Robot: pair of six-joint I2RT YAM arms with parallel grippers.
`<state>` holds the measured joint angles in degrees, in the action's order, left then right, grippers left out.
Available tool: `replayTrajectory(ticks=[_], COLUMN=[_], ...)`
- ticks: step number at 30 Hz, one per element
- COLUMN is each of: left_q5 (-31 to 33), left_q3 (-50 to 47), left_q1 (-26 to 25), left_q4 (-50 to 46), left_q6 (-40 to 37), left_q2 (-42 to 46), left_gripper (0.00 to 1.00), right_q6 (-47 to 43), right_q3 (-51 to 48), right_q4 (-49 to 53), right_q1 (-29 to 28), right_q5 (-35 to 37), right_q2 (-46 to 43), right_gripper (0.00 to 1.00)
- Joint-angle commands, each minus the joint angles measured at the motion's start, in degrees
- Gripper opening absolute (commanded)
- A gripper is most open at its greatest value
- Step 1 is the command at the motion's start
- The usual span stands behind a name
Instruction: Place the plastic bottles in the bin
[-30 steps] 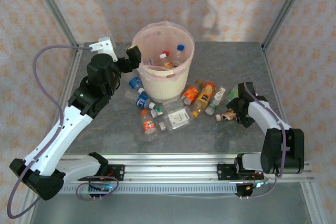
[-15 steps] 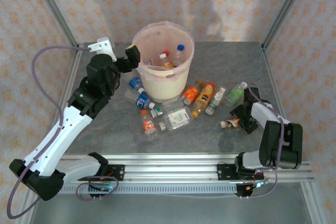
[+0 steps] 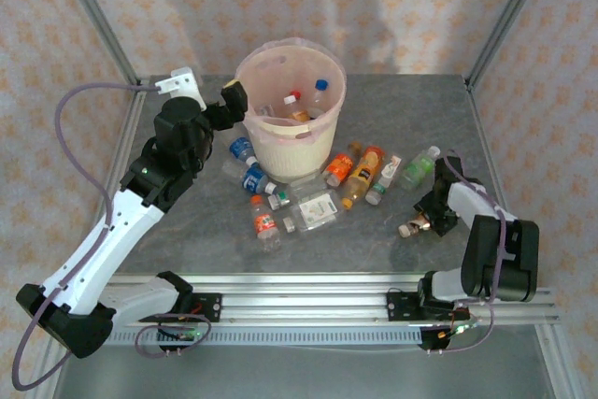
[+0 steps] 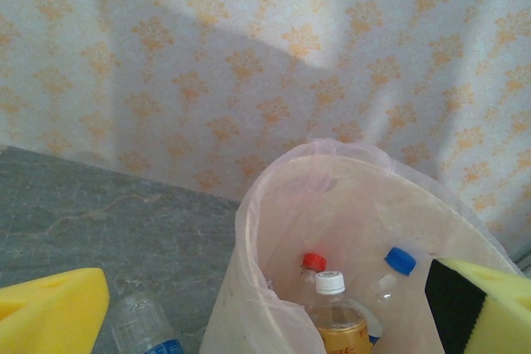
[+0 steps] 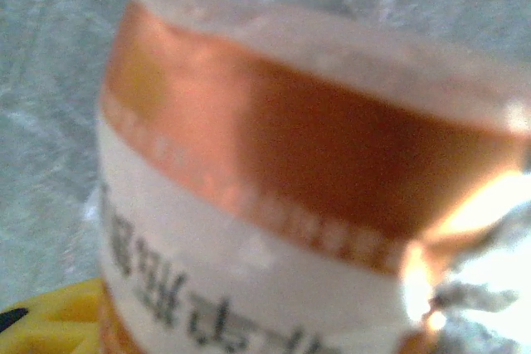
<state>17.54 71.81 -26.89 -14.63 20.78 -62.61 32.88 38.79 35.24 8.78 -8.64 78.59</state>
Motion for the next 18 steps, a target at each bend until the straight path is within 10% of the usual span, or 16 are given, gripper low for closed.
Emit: replayTrajectory(ticks=[1, 18], left_q5=[3.4, 8.5], left_q3=[-0.7, -3.3], left_q1=[0.0, 0.1], left_q4=[-1.3, -1.7], left_q6=[0.1, 1.7], left_q2=[1.4, 2.3], left_gripper=[1.0, 1.0], right_q6=[-1.3, -4.5], right_q3=[3.0, 27.9], right_q4=[1.5, 10.7], right_q1=[-0.1, -11.6], right_q5=[-0.9, 2.7], right_q2=[-4.5, -19.5], right_gripper=[0.54, 0.41])
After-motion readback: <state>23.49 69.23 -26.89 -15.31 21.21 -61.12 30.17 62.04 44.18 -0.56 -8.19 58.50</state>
